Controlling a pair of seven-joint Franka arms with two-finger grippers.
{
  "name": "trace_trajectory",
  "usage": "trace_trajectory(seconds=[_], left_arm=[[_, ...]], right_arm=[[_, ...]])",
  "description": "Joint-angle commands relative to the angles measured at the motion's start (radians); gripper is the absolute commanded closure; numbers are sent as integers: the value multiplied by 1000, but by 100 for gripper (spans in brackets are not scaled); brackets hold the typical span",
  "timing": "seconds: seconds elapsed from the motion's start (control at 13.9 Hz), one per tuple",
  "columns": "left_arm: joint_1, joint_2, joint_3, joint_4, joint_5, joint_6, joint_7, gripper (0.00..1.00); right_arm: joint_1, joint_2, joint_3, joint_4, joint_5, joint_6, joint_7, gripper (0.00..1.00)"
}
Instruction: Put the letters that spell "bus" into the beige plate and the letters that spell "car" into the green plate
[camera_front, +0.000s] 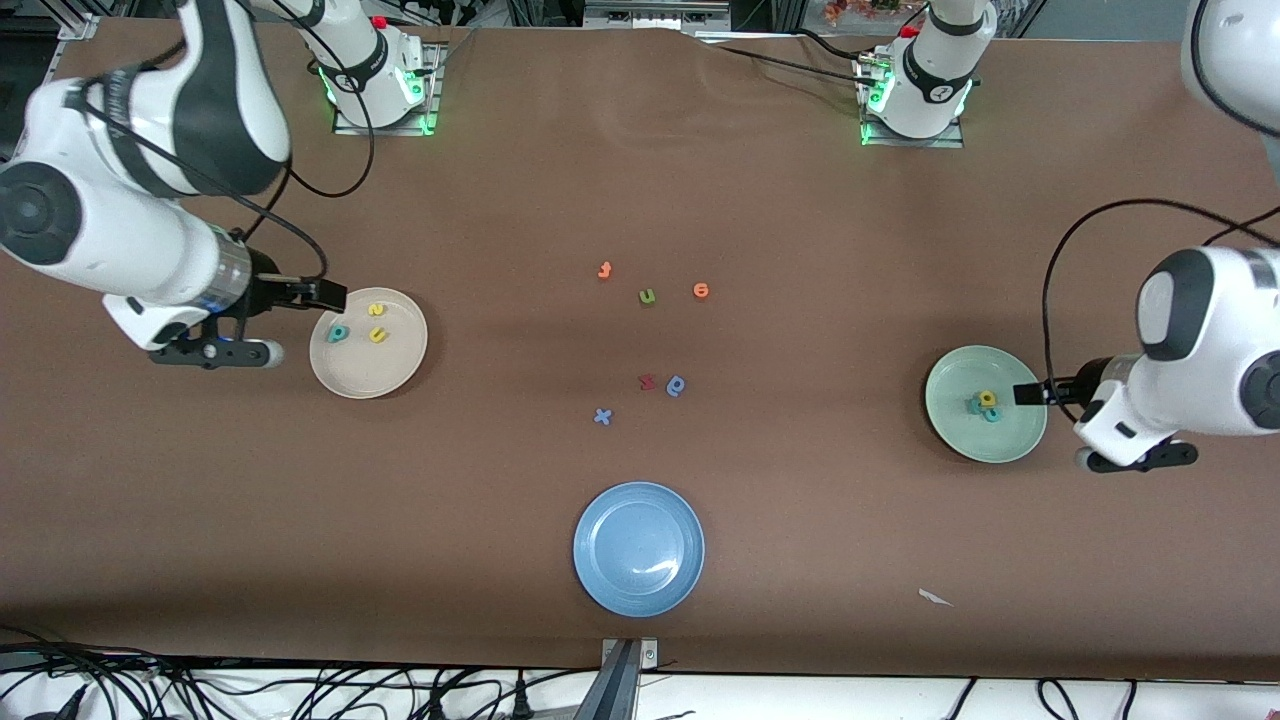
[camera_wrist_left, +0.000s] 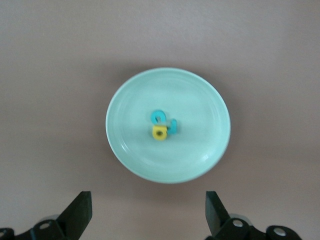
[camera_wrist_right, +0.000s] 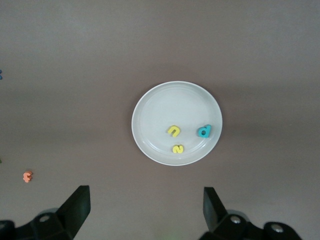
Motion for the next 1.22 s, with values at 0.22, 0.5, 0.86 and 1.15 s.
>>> trace_trajectory(seconds=[0.22,0.5,0.86,1.15], left_arm=[[-217,-340,231,-163,-117,-34,92,0],[-305,-425,314,-130,-111,-43,99,0],[-313,-436,307,-127,-109,-65,96,0],[-313,-437,300,-126,-109,-88,102,0]], right_arm=[[-387,-211,369,-150,-129,57,-19,1],[-443,-312,375,-202,-114,45,-40,0],[-472,-290,366,-118,-111,60,-66,0],[-469,-210,354,25,-108,-73,-128,0]])
